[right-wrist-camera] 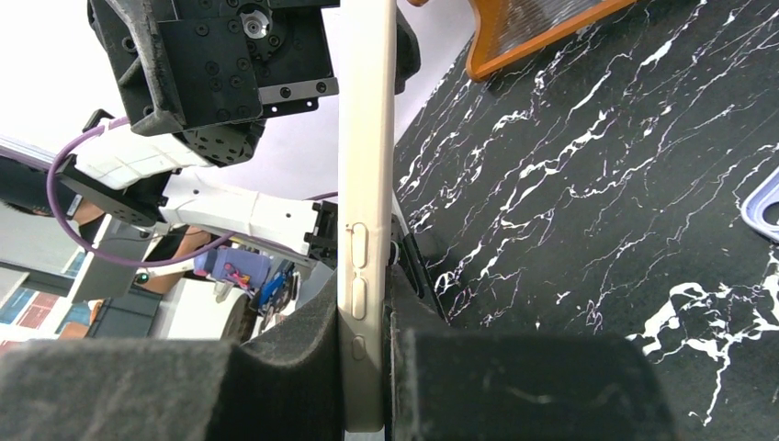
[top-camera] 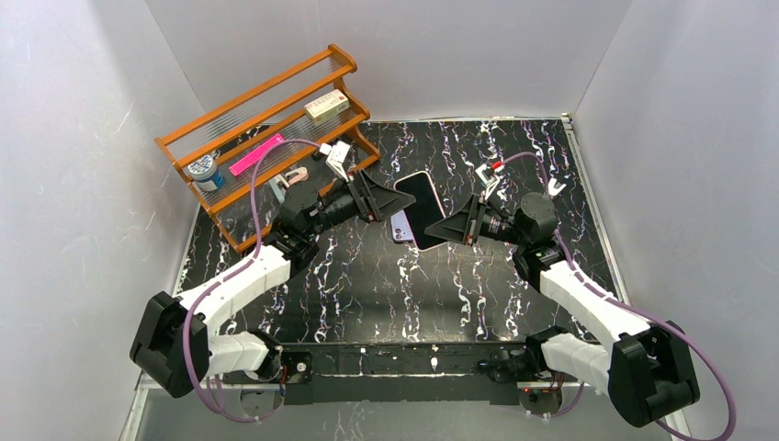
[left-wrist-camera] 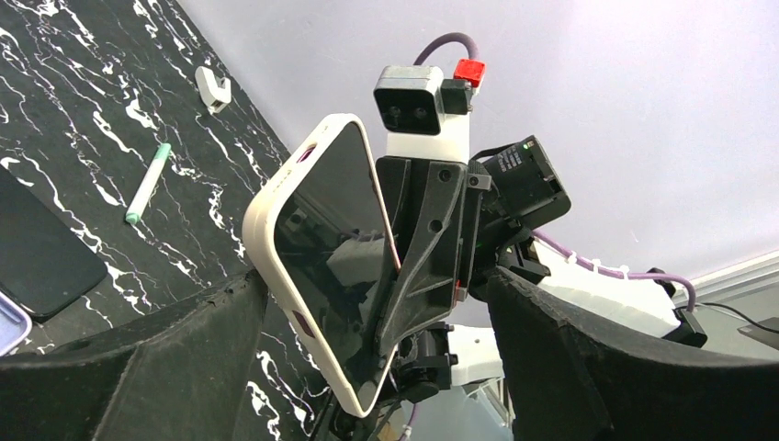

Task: Take the phone out of the phone case
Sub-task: Adjust the phone.

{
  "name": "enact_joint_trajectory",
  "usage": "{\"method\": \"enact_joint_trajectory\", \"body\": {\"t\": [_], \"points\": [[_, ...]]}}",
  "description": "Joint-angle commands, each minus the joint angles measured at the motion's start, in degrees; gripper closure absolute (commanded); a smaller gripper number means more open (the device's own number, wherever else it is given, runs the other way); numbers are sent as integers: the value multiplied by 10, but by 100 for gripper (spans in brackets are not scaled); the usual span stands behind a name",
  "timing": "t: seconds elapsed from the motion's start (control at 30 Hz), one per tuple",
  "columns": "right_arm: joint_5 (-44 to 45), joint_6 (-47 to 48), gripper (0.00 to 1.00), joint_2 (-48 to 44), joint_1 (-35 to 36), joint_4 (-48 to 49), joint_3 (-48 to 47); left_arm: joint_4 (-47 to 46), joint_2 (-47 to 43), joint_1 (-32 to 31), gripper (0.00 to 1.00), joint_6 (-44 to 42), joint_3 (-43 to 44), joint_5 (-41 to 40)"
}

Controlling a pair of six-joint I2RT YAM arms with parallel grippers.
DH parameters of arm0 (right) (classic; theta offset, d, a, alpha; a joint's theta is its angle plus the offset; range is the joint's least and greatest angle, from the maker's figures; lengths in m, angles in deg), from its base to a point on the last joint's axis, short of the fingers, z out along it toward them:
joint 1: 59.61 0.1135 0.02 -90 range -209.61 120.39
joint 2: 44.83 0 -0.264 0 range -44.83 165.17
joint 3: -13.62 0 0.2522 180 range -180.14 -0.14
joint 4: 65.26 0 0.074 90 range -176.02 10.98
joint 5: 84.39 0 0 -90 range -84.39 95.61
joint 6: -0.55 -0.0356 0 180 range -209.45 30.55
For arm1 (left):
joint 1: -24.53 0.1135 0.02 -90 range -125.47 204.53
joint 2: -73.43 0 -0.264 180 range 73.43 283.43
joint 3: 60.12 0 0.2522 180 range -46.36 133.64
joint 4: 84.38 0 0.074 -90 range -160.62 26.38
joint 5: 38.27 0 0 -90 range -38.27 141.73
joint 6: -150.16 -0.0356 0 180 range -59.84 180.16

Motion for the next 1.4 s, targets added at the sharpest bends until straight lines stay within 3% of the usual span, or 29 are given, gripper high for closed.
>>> {"method": "enact_joint_trajectory", "body": {"t": [0.0, 0.2, 0.3, 0.53, 0.77, 0.87, 0.9, 0.93, 1.17, 1.27, 1.37], "points": [[-21, -31, 99, 6, -2, 102, -37, -31, 6, 1, 15, 8, 13, 15], [-33, -57, 99, 25, -2, 139, -53, -51, 18, 0, 18, 27, 4, 3], [-41, -68, 99, 37, -2, 152, -61, -71, 29, -1, 25, 39, 4, 11], [-68, -81, 99, 67, -2, 170, -78, -96, 50, -3, 55, 60, 12, 22], [-114, -85, 99, 101, -1, 177, -99, -118, 53, -3, 71, 76, 24, 28], [-115, -86, 98, 104, -1, 176, -104, -125, 50, -3, 88, 82, 24, 22], [-109, -82, 93, 101, -1, 173, -103, -125, 47, -3, 98, 85, 23, 16], [-99, -76, 87, 97, -1, 165, -101, -125, 41, -3, 100, 90, 18, 2], [-21, -42, 40, 65, 17, 143, -83, -125, -20, -3, 100, 135, -21, -131], [24, -40, 31, 51, 44, 153, -58, -127, -25, -3, 100, 150, -23, -160], [79, -46, 30, 36, 72, 168, -32, -130, -40, -3, 100, 160, -29, -195]]}}
